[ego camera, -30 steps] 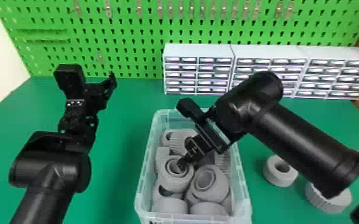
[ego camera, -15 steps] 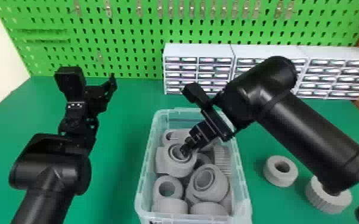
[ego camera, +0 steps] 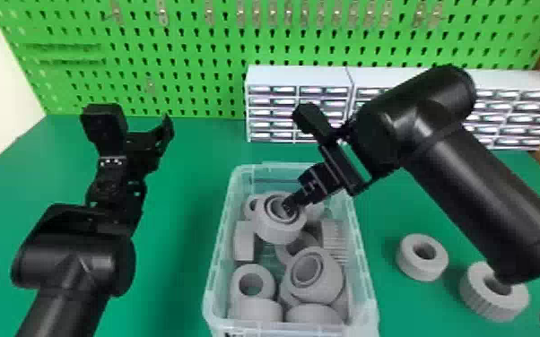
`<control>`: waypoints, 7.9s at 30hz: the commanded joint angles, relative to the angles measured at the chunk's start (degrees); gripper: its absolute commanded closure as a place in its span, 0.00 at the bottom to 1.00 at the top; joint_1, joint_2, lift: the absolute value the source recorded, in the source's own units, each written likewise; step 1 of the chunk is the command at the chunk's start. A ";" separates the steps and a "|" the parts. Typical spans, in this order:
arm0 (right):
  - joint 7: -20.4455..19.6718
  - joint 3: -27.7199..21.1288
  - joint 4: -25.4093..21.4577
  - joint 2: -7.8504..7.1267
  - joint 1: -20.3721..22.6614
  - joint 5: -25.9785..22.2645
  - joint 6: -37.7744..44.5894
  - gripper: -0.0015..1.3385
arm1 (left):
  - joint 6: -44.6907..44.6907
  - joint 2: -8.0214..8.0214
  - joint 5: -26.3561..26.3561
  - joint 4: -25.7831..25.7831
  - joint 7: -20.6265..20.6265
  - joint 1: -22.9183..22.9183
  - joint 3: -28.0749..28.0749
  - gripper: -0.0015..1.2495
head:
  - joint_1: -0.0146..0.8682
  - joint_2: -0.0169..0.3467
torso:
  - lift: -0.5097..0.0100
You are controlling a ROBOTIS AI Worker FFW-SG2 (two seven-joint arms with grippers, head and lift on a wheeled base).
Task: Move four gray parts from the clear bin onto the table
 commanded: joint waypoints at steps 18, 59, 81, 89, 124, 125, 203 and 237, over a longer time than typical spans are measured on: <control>11.95 -10.34 -1.31 -0.23 3.18 21.04 2.62 0.73 | 0.00 0.01 0.18 -0.44 0.00 1.53 0.55 0.28 | 0.80 0.24 | 0.88; 39.81 -25.54 -3.51 -2.25 10.04 61.38 4.29 0.73 | 0.00 -0.08 0.70 -0.53 1.06 2.06 -0.15 0.28 | 0.80 0.24 | 0.88; 43.76 -20.36 -1.49 -3.66 12.85 63.31 4.55 0.73 | 0.00 -0.08 0.79 -0.53 1.41 1.88 -0.68 0.28 | 0.80 0.24 | 0.88; 43.76 -17.11 -0.35 -4.18 13.73 61.91 4.64 0.73 | 0.00 -0.08 0.88 -0.53 1.41 1.88 -0.68 0.28 | 0.80 0.24 | 0.88; 43.76 -12.27 7.56 -3.39 13.64 62.96 2.97 0.73 | 0.00 -0.17 1.85 -0.35 2.20 1.71 -1.12 0.28 | 0.80 0.24 | 0.88; 43.76 -12.36 7.74 -3.39 13.64 62.96 2.88 0.73 | 0.00 -0.17 1.85 -0.26 2.20 1.62 -1.12 0.28 | 0.80 0.24 | 0.88; 17.57 -27.56 0.45 -0.40 9.16 27.98 -12.06 0.39 | 0.00 -0.26 1.76 0.26 2.20 1.71 -1.47 0.28 | 0.80 0.24 | 0.88; -8.79 -12.97 -5.18 1.88 3.71 12.86 -15.22 0.39 | -0.09 -0.26 1.41 0.26 2.29 1.88 -1.12 0.28 | 0.80 0.24 | 0.88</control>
